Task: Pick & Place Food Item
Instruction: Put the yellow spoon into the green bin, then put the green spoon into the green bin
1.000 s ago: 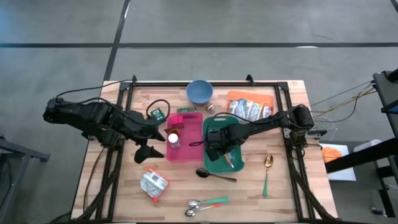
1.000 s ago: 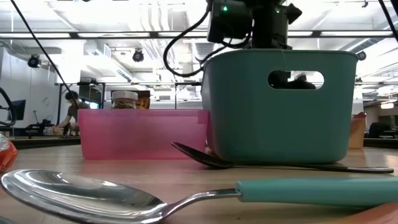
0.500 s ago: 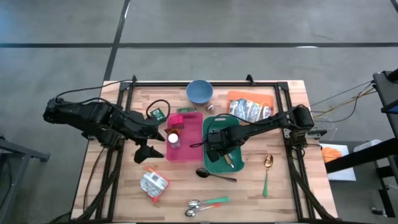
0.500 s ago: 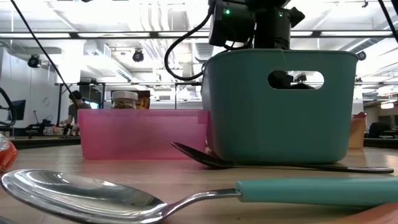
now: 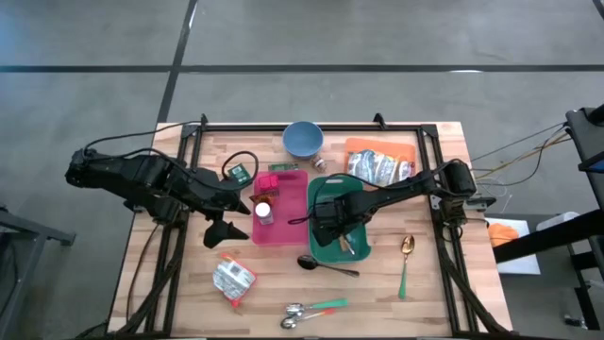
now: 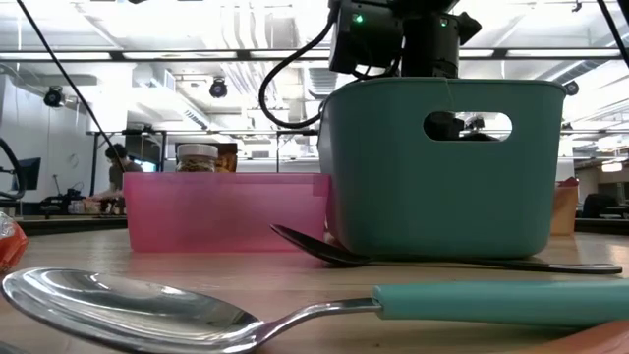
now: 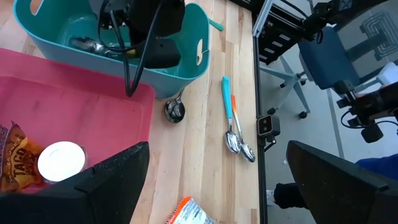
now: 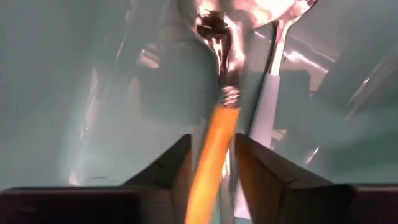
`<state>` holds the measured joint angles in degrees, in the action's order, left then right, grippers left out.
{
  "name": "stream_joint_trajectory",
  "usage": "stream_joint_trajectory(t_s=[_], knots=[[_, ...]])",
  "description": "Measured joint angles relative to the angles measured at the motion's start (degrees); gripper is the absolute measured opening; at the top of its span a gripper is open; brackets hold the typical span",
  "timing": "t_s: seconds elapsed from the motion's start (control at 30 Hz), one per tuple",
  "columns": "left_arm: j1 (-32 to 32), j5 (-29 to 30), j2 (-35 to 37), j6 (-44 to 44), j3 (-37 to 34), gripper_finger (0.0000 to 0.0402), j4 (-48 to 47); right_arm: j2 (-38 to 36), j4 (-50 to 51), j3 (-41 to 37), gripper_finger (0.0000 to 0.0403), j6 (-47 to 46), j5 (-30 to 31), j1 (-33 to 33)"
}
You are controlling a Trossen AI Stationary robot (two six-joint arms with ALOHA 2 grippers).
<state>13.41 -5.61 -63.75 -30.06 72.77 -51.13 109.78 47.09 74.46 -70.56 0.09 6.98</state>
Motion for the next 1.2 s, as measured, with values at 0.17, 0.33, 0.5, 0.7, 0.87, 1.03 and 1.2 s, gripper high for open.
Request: stream_joint_trajectory(t_s=[0.17, 0.33, 0.5, 0.7, 0.87, 1.03, 1.2], knots=[[0.0, 0.0, 0.0, 0.0, 0.0, 0.038, 0.0, 0.0, -0.12, 0.0, 0.0181, 0.02, -0.19, 0.0], [0.0, 0.0, 0.0, 0.0, 0.0, 0.038, 0.0, 0.0, -0.13, 0.0, 0.0222, 0.02, -0.24, 0.0], [0.0, 0.0, 0.0, -0.02, 0.0, 0.038, 0.0, -0.1, -0.14, 0.2, 0.0248, -0.06, -0.28, 0.0], [0.0, 0.0, 0.0, -0.02, 0.0, 0.038, 0.0, -0.55, 0.02, 0.2, 0.0258, -1.08, -0.26, 0.02], [0.0, 0.0, 0.0, -0.02, 0.0, 0.038, -0.13, -1.46, 0.03, 0.21, 0.0258, -2.8, -0.05, 0.98], [0.0, 0.0, 0.0, -0.02, 0.0, 0.038, -0.15, -3.53, 0.33, 0.2, 0.0258, -4.73, 1.81, 2.29], [0.0, 0.0, 0.0, -0.01, 0.0, 0.038, -0.22, -7.61, 0.63, 0.48, 0.0258, -7.42, 5.49, 4.19]])
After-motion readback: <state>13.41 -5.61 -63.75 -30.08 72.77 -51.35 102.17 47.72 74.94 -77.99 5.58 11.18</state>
